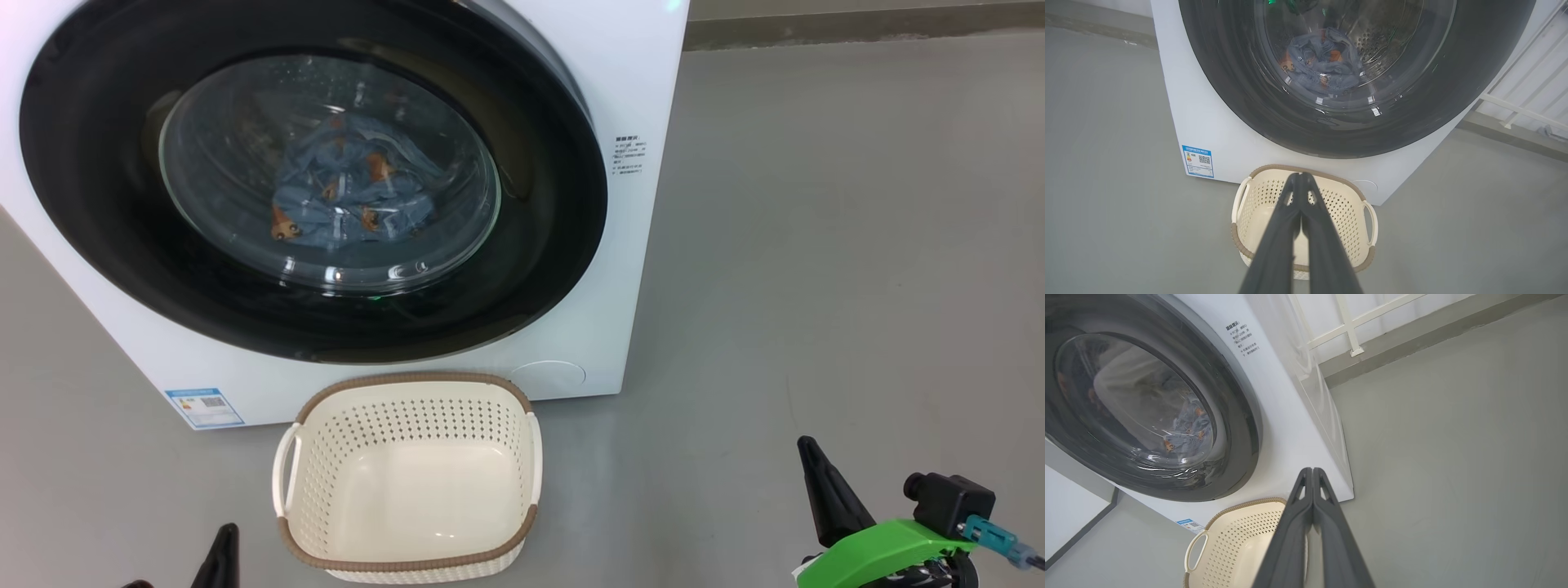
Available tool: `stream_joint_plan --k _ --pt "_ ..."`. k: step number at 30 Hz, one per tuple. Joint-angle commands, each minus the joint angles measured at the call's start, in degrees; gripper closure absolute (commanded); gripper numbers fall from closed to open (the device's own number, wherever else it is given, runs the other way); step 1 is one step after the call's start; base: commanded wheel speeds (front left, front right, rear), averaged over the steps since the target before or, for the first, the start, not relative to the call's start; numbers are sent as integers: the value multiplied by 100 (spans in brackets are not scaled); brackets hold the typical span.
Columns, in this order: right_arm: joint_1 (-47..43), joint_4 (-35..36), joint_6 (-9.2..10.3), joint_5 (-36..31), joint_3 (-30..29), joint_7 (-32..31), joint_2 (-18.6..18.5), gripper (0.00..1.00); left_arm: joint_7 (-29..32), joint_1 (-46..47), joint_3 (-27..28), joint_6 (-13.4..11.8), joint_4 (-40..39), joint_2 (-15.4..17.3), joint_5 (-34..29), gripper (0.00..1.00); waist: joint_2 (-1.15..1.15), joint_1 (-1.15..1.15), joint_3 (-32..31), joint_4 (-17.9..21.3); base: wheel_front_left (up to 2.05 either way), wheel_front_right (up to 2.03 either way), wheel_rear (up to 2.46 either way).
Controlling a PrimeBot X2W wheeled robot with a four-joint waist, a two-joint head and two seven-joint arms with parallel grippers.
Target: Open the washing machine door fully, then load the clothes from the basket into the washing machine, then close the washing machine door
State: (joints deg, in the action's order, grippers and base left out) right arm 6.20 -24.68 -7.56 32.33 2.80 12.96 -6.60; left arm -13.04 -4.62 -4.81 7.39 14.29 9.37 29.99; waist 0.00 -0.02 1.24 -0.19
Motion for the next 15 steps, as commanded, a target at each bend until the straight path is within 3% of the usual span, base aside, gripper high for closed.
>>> stream_joint_plan --k 1,15 --pt "126 176 1 144 -52 -30 -16 100 30 159 101 1 -106 73 138 100 0 1 3 0 0 0 0" --pt "115 276 1 814 -152 -248 28 100 241 270 208 2 -93 0 845 100 0 1 -7 2 0 0 0"
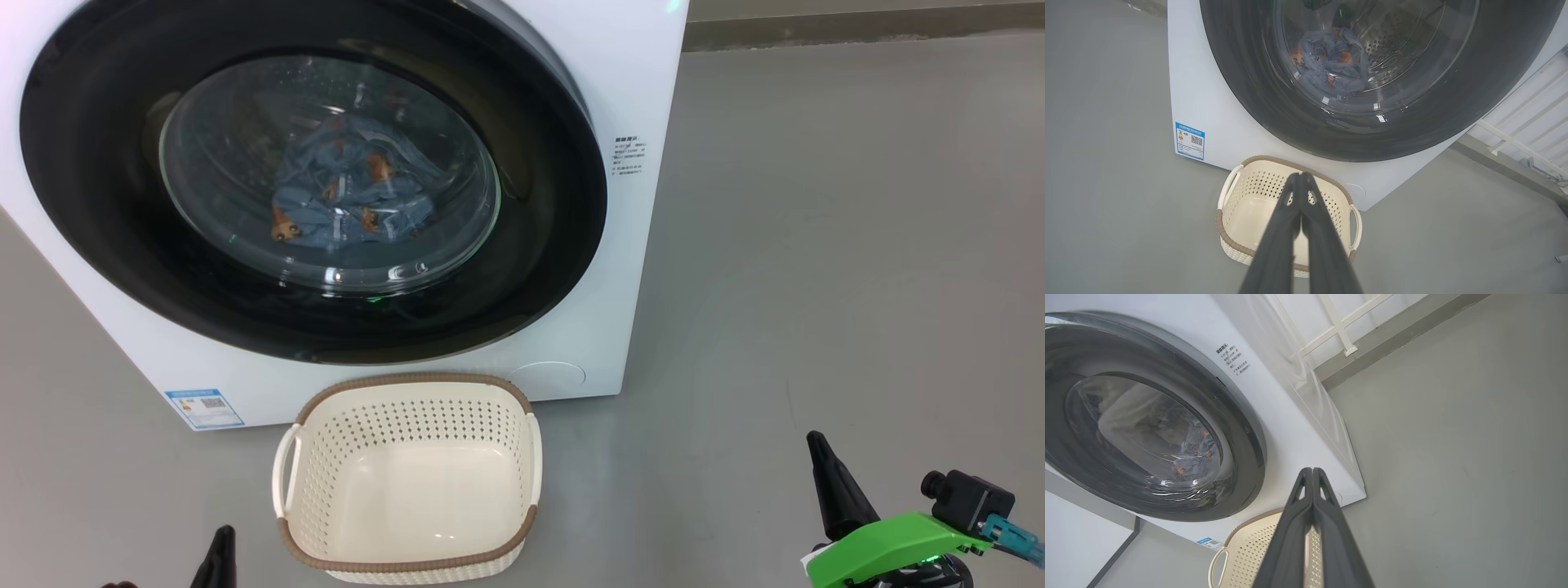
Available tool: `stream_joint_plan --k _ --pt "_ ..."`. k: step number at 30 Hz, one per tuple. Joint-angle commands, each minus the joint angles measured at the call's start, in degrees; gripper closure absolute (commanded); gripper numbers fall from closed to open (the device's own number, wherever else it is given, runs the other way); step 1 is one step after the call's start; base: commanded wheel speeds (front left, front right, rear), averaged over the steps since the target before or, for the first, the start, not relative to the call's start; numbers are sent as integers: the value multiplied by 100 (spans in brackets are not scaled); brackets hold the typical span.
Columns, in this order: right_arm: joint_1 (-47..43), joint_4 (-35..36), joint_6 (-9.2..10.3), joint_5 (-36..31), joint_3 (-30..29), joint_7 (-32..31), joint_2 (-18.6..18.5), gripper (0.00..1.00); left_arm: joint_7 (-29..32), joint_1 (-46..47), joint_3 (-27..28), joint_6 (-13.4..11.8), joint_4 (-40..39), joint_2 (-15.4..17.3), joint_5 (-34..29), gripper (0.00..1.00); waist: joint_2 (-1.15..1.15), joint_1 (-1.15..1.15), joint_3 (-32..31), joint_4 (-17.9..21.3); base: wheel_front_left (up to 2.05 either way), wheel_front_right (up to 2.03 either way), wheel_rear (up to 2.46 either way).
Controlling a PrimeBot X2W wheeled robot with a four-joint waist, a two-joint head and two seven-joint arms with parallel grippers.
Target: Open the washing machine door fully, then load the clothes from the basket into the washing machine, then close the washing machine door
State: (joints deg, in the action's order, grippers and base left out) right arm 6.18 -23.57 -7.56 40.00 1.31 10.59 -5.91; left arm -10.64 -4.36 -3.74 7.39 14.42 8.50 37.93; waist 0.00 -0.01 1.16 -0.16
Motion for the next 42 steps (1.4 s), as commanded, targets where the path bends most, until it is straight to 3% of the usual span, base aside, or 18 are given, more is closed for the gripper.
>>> stream_joint_plan --k 1,42 --pt "116 173 2 99 -11 -27 -37 100 18 251 110 2 -106 81 105 100 0 1 -1 0 0 0 0" --pt "69 495 4 2206 -332 -721 103 100 699 580 466 5 -79 -168 2314 100 0 1 -41 7 0 0 0"
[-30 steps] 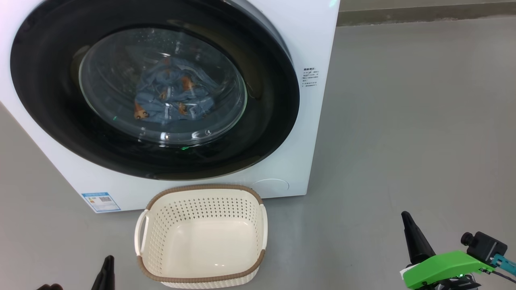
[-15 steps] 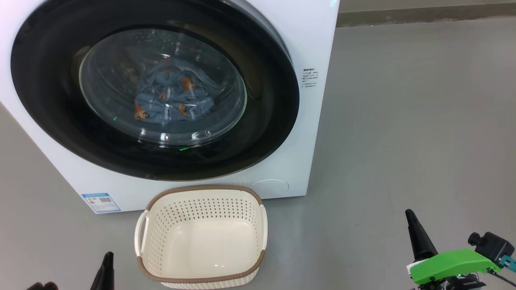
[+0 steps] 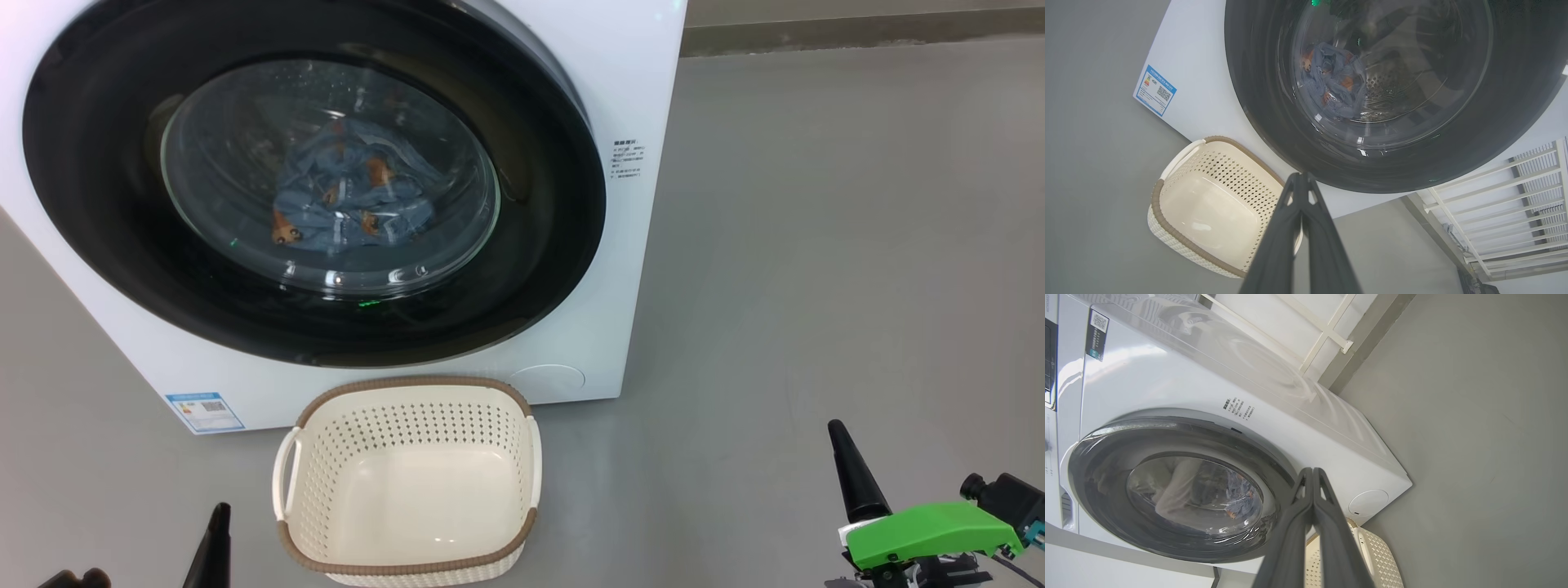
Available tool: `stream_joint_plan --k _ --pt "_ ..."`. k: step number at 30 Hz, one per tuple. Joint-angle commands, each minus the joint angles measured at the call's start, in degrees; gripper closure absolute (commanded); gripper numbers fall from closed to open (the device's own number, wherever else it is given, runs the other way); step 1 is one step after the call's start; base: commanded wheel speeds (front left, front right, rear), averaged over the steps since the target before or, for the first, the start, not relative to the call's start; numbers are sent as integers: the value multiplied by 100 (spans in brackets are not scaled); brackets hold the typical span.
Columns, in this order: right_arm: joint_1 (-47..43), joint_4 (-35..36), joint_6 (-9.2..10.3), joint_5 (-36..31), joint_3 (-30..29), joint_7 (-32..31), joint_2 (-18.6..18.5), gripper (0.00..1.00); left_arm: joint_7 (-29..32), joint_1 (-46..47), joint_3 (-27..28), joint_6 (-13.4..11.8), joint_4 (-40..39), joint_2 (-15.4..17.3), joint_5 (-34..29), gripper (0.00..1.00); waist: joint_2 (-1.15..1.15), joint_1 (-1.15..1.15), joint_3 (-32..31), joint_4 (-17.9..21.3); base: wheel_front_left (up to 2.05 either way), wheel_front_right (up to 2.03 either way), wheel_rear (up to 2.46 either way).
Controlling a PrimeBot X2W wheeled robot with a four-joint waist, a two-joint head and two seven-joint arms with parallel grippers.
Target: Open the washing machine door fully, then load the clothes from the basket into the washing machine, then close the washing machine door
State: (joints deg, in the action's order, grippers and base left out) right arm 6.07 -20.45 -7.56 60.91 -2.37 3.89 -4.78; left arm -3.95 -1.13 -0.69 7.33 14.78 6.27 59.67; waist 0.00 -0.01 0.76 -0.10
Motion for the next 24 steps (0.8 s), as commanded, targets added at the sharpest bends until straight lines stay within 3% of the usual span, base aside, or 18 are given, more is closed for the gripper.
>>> stream_joint_plan --k 1,24 --pt "79 191 4 165 29 -69 -6 100 47 265 170 11 -115 49 194 100 0 0 -2 0 0 0 0" --pt "52 372 5 1348 -152 -459 73 100 436 451 378 13 -100 -96 1427 100 0 0 -24 4 0 0 0"
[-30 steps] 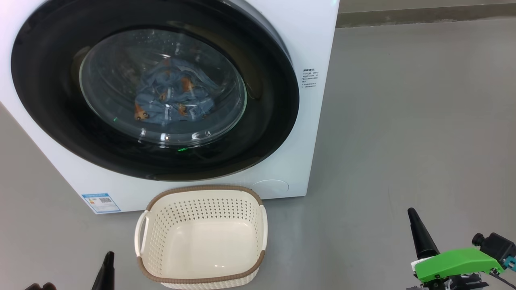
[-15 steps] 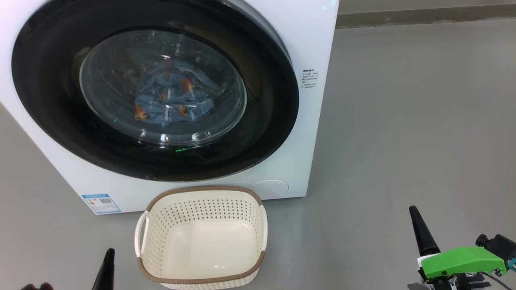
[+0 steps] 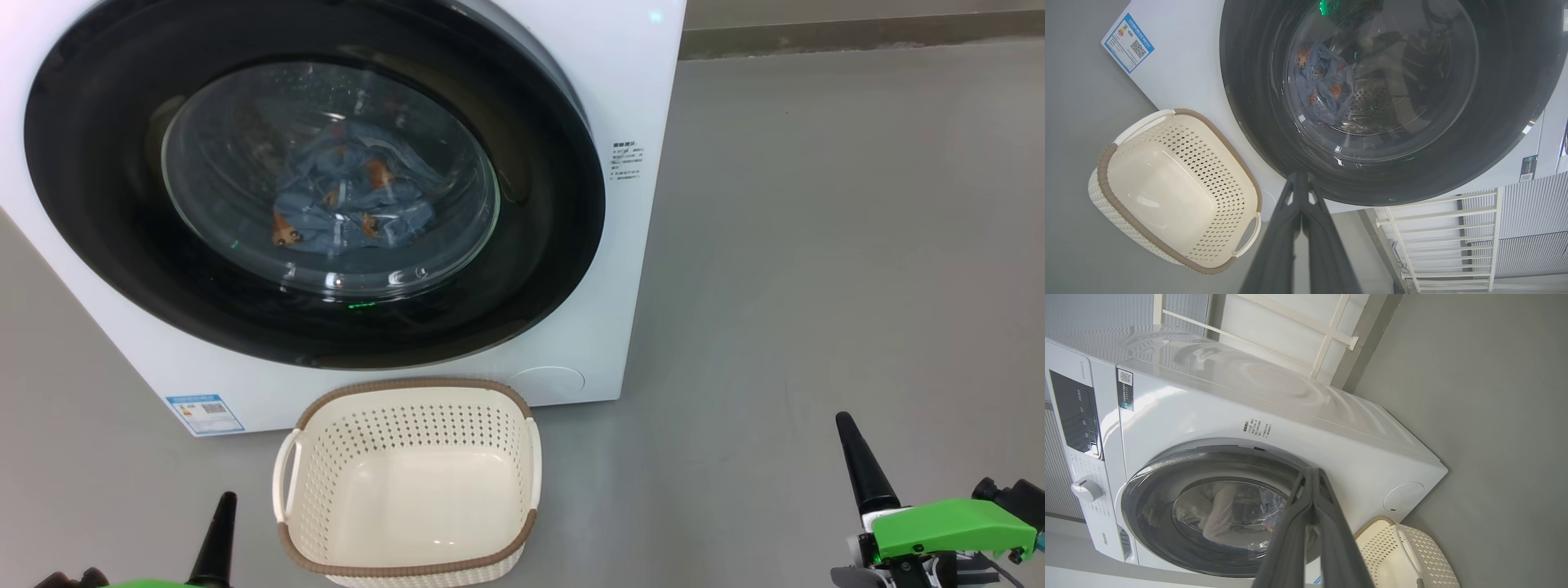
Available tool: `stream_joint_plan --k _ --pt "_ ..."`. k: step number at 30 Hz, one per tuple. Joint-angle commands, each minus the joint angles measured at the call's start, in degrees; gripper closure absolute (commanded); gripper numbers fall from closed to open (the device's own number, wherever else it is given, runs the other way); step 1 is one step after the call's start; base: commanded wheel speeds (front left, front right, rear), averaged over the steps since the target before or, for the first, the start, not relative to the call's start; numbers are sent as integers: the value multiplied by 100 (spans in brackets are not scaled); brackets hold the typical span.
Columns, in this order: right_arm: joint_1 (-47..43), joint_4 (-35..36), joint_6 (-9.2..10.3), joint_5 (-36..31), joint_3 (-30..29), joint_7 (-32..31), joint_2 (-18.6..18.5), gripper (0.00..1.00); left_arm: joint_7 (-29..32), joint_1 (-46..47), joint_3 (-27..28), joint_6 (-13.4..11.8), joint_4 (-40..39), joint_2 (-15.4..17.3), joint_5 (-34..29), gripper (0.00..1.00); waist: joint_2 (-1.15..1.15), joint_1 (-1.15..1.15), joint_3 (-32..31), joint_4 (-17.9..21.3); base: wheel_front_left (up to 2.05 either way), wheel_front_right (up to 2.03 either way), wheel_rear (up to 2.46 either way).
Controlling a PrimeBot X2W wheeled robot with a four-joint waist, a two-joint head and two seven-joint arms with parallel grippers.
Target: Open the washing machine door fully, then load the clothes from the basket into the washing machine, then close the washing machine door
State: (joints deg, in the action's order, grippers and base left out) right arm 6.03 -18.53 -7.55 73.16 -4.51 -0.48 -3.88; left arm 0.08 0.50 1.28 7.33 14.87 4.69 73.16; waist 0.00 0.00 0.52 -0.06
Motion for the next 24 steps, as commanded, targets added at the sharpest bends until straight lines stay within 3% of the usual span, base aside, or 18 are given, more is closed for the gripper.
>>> stream_joint_plan --k 1,24 --pt "55 187 4 175 55 -39 -14 100 50 296 191 13 -108 55 131 100 0 0 -1 0 0 0 0" --pt "29 361 6 1309 -116 -411 61 100 425 474 394 15 -93 -86 1310 100 0 0 -23 4 0 0 0"
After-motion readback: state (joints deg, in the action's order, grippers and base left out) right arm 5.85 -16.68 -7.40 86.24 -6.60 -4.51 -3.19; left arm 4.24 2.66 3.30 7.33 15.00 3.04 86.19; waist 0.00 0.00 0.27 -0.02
